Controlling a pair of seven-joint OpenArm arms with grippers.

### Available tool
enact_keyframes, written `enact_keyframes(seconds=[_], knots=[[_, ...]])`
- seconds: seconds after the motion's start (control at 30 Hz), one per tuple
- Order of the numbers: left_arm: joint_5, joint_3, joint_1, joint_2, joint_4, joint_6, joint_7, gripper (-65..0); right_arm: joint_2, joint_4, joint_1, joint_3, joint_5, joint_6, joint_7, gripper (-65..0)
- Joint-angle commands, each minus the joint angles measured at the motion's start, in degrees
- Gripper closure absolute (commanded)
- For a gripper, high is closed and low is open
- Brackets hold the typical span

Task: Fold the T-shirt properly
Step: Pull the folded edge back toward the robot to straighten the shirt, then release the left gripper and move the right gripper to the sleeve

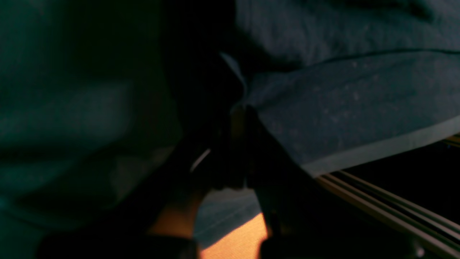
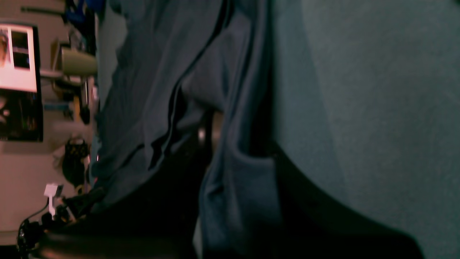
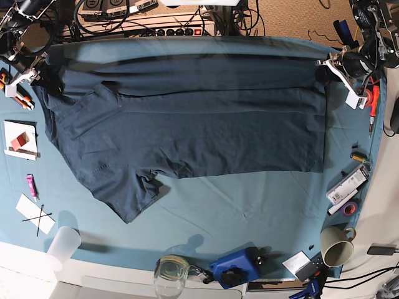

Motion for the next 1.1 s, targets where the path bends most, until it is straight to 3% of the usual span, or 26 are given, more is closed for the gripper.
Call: enact_keyframes(seconds=[0.0,0.07,0.1,0.2,0.3,0.53,0.63,0.73,0.9,1.07], knots=[[4.74,-0.24,0.81,-0.94,0.07,0.61,2.38,0.0,1.57,0.44,-0.11,0.46,0.13,-0.53,0.95,0.0],[4.74,-0.24,0.81,-0.96,0.07,0.61,2.43,0.0,1.57,0.44,-0.11,0.46,0.13,-0.53,0.95,-0.1],[4.74,-0.24,0.81,-0.96,0.07,0.61,2.45,0.0,1.57,0.44,-0.11,0.46,0.13,-0.53,0.95,-5.2],[4.74,-0.26,0.81,-0.96,0.24,0.63,2.62,-14.5,1.64,0.44,-0.11,0.46,1.57,-0.53,0.95,-15.7],[4.74,-0.26,0.83,-0.96,1.20,0.63,3.52,-23.2,2.10,0.44,-0.15,0.48,4.97,-0.53,0.95,-15.9],[5.05,-0.26,2.05,-0.96,7.54,0.61,2.75,-23.3,5.22,0.44,-0.11,0.59,4.97,-0.53,0.95,-15.9],[8.26,-0.26,3.98,-0.96,12.22,0.63,1.40,-23.3,6.78,0.44,0.04,1.31,4.97,-0.53,0.95,-15.9],[11.45,-0.26,6.51,-0.94,16.87,0.83,-0.83,-23.3,8.48,0.44,0.04,2.43,4.97,-0.53,0.95,-15.9],[11.72,-0.26,8.24,-0.79,22.49,1.31,-4.70,-23.3,10.91,0.44,0.44,6.19,4.97,-0.53,0.95,-15.9],[11.69,-0.24,5.99,-0.76,23.50,1.27,-12.26,-23.3,12.15,0.44,4.74,11.10,4.97,-0.53,0.95,-15.9]])
